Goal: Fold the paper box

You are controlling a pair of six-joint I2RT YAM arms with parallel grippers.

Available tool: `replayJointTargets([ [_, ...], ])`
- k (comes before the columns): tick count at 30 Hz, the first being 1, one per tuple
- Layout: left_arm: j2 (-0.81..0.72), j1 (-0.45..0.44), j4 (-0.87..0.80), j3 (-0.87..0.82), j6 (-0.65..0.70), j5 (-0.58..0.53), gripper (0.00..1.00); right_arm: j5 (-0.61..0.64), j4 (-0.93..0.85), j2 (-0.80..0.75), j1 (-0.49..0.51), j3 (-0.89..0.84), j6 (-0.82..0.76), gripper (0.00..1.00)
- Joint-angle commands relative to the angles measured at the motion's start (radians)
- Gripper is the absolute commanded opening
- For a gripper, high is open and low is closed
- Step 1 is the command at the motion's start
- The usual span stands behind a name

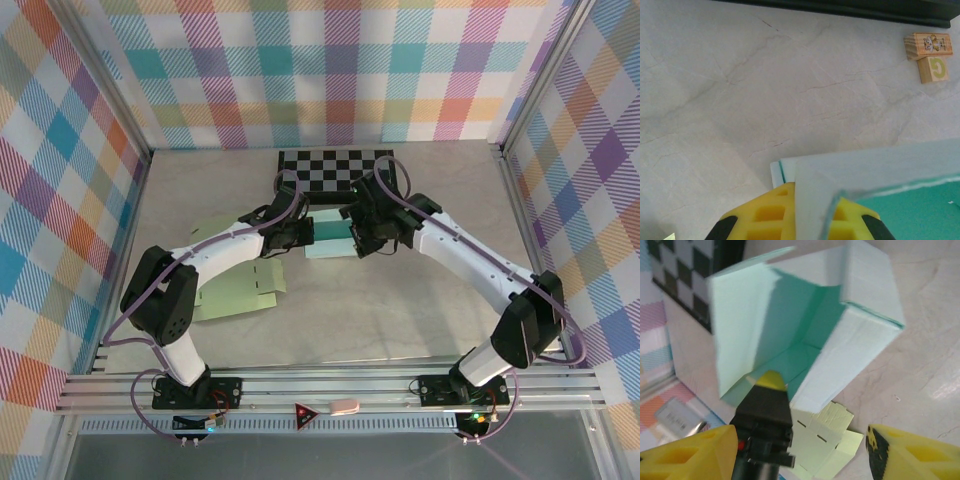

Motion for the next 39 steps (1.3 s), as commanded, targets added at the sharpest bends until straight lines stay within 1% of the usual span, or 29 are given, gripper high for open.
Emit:
replayJointTargets([
  [1,0.010,-0.018,-0.074,0.011,-0.010,-0.022,0.00,0.012,0.081,0.006,-0.005,0.027,0.143,0.68],
  [5,0.007,-0.028,-0.077,0.011,-0.014,-0.043,0.00,-0.034,0.083,0.081,-0.018,0.089,0.171,0.68],
  [9,0.006,-0.032,-0.080,0.011,-0.018,-0.057,0.00,-0.034,0.075,0.156,-0.023,0.153,0.166,0.67],
  [14,0.001,-0.037,-0.081,0.010,-0.021,-0.070,0.00,-0.062,0.100,0.230,-0.044,0.189,0.160,0.60],
  [18,-0.002,-0.042,-0.082,0.011,-0.022,-0.080,0.00,-0.100,0.095,0.266,-0.055,0.201,0.149,0.53],
  [21,-0.007,-0.047,-0.081,0.008,-0.023,-0.089,0.00,-0.107,0.067,0.263,-0.055,0.195,0.139,0.47],
  [24,-0.017,-0.051,-0.086,0.003,-0.033,-0.099,0.00,-0.116,0.061,0.243,-0.055,0.159,0.139,0.36],
  [27,-0.040,-0.055,-0.078,-0.009,-0.046,-0.099,0.01,-0.127,0.070,0.223,-0.057,0.106,0.147,0.30],
  [29,-0.053,-0.057,-0.074,-0.015,-0.051,-0.102,0.02,-0.138,0.088,0.213,-0.061,0.071,0.150,0.22],
  [31,-0.058,-0.060,-0.079,-0.013,-0.053,-0.095,0.02,-0.147,0.099,0.210,-0.067,0.054,0.147,0.19],
  [33,-0.066,-0.063,-0.077,-0.015,-0.051,-0.093,0.03,-0.144,0.088,0.209,-0.070,0.058,0.142,0.19],
  [36,-0.070,-0.066,-0.077,-0.015,-0.052,-0.094,0.01,-0.148,0.115,0.208,-0.081,0.070,0.125,0.21],
  [39,-0.067,-0.069,-0.081,-0.017,-0.050,-0.097,0.00,-0.134,0.067,0.208,-0.083,0.147,0.086,0.25],
])
